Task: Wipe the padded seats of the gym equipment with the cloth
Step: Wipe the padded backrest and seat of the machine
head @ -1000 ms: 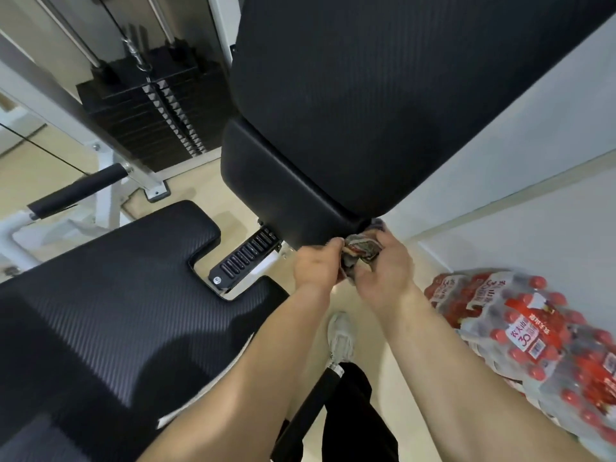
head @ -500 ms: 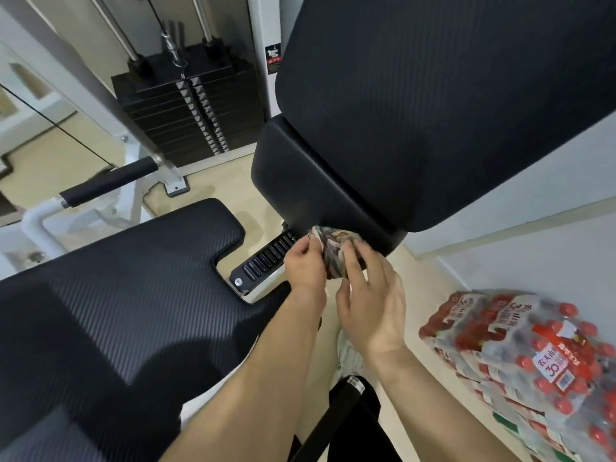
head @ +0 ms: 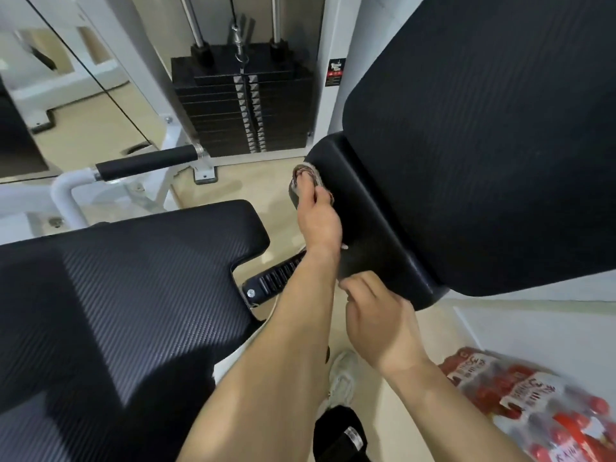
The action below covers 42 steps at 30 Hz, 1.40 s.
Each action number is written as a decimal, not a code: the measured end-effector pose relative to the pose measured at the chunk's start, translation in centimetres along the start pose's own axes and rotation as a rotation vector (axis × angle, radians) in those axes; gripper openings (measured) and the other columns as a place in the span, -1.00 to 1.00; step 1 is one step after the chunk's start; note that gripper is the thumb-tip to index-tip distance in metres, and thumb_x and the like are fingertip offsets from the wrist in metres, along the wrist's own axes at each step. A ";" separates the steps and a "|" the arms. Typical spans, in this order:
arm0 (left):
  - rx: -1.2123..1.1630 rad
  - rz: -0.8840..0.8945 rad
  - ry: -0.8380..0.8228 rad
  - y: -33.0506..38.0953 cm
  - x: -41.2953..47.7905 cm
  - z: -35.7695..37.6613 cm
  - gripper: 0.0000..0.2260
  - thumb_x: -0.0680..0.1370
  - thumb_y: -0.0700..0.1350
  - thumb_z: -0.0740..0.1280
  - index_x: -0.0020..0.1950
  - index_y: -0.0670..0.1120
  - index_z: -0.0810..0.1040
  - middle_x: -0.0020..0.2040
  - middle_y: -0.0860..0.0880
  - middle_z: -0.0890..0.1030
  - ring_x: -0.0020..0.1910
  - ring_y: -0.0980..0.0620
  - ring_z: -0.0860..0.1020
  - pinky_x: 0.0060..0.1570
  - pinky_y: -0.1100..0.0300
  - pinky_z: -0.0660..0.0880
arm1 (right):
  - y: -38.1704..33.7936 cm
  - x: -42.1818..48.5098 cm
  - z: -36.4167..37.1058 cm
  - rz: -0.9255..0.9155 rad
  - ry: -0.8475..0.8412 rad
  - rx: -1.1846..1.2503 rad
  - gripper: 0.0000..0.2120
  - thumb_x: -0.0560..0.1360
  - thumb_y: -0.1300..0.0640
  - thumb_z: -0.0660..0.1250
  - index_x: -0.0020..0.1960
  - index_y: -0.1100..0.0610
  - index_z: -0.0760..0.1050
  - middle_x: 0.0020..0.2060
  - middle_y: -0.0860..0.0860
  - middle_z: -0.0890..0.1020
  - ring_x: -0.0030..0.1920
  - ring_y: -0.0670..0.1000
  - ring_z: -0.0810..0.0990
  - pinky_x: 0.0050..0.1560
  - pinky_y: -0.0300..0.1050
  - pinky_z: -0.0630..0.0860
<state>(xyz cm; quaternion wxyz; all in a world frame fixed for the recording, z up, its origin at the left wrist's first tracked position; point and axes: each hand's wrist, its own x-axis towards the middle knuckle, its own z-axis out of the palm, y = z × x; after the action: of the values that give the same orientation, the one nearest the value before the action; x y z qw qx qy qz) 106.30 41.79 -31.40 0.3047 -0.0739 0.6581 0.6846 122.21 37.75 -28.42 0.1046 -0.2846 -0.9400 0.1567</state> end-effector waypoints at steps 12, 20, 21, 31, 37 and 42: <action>0.264 -0.249 -0.039 -7.3 -7.5 -3.5 -0.58 0.72 -0.06 0.10 0.60 0.00 0.25 0.40 -0.05 0.48 0.32 0.02 0.45 0.25 0.29 0.30 | 0.9 -0.6 -2.2 0.021 0.021 0.055 -0.73 0.46 0.19 0.10 -0.17 0.12 0.58 -0.25 -0.04 0.60 -0.50 0.07 0.54 -0.58 -0.08 0.46; 0.243 -0.044 0.025 0.1 4.0 -2.6 -0.58 0.70 -0.08 0.12 0.58 -0.02 0.29 0.55 -0.01 0.36 0.53 -0.03 0.31 0.56 0.08 0.16 | 0.7 0.2 -3.2 -0.030 0.063 0.111 -0.73 0.45 0.21 0.09 -0.18 0.14 0.57 -0.27 -0.05 0.58 -0.47 0.04 0.53 -0.55 -0.13 0.47; 0.249 -0.046 0.026 -0.1 4.3 -2.8 -0.58 0.70 -0.07 0.12 0.58 -0.02 0.29 0.55 0.01 0.37 0.53 -0.02 0.32 0.56 0.05 0.18 | 0.8 0.4 -3.3 -0.051 0.082 0.123 -0.74 0.45 0.23 0.09 -0.19 0.15 0.56 -0.29 -0.04 0.57 -0.47 0.05 0.51 -0.56 -0.12 0.45; 0.276 -0.183 -0.081 -9.4 -11.7 -1.8 -0.64 0.70 -0.06 0.14 0.52 0.01 0.36 0.25 0.00 0.57 0.30 -0.03 0.52 0.36 0.13 0.37 | 2.3 -1.1 -6.5 0.056 0.014 0.081 -0.71 0.46 0.10 0.05 -0.19 0.12 0.54 -0.26 -0.05 0.57 -0.39 0.11 0.55 -0.44 -0.12 0.42; 0.355 -0.086 -0.065 -6.5 -14.4 -0.7 -0.67 0.70 -0.10 0.12 0.45 0.01 0.41 0.29 0.02 0.54 0.29 -0.05 0.52 0.28 0.21 0.36 | 2.3 -1.9 -8.1 0.188 -0.069 0.027 -0.77 0.48 0.19 0.13 -0.04 0.10 0.57 -0.10 -0.04 0.62 -0.19 0.09 0.60 -0.25 -0.06 0.49; 0.350 0.021 0.087 2.5 -4.5 1.4 -0.58 0.71 -0.12 0.09 0.59 0.02 0.27 0.53 -0.12 0.38 0.49 -0.14 0.35 0.36 0.28 0.20 | 3.9 -2.7 -8.3 0.191 -0.113 0.022 -0.83 0.50 0.24 0.21 -0.05 0.09 0.56 -0.13 -0.07 0.60 -0.28 0.08 0.58 -0.31 -0.04 0.52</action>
<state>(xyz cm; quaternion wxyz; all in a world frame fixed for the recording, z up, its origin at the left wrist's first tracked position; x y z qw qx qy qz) 109.07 41.82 -26.76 0.2771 -0.0423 0.7804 0.5590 128.73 41.29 -22.39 0.0393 -0.3622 -0.9112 0.1921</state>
